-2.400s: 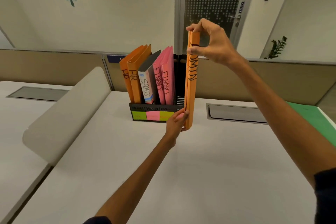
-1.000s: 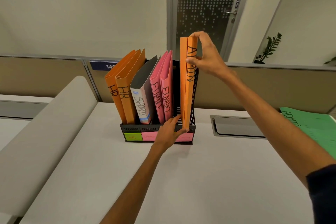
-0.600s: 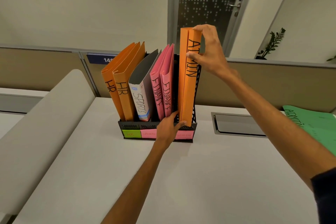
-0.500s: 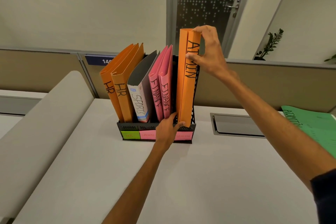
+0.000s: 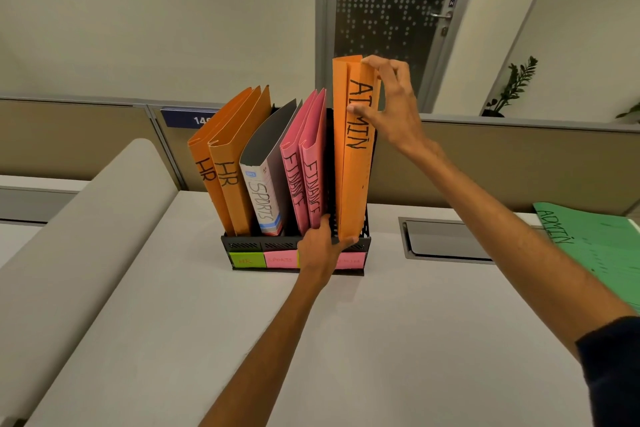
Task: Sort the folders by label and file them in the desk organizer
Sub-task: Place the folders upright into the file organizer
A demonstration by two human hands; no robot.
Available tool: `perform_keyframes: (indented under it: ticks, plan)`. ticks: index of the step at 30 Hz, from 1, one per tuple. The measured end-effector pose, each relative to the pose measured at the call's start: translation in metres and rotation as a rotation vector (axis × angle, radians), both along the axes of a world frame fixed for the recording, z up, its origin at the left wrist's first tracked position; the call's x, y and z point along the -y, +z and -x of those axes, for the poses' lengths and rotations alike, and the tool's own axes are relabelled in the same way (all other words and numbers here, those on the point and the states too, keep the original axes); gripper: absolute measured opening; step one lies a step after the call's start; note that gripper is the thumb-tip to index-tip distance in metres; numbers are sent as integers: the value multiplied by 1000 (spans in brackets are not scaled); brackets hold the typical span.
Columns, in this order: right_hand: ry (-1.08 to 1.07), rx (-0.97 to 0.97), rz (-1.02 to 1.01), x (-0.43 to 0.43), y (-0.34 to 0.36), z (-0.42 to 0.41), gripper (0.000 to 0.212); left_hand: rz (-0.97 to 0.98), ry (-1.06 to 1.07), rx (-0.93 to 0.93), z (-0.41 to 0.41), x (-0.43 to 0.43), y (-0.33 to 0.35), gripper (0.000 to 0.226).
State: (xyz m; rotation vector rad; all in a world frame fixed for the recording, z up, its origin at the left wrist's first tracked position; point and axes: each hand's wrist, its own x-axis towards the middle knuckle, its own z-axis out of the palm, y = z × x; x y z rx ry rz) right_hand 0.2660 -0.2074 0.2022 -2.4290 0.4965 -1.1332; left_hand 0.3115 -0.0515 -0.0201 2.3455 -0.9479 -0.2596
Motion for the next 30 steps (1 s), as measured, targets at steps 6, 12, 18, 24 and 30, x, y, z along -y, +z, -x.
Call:
perform_keyframes:
  ticks: [6,12,18,24,30]
  plan:
    - [25,-14,-18,-2,-6,3,74,-79,57,12,-2,8,4,67]
    - [13,-23,-41,3,-9,6,78,-45,71,25,-1,7,1,61]
    - [17,-23,-55,11,-14,4,77,-2,26,-16,-8,5,2,64]
    - [-7,11,-73,17,-21,1,75,120,-8,-55,-18,-6,-3,57]
    - [69,-5,-56,14,-27,1,75,126,107,-49,-10,4,-2,50]
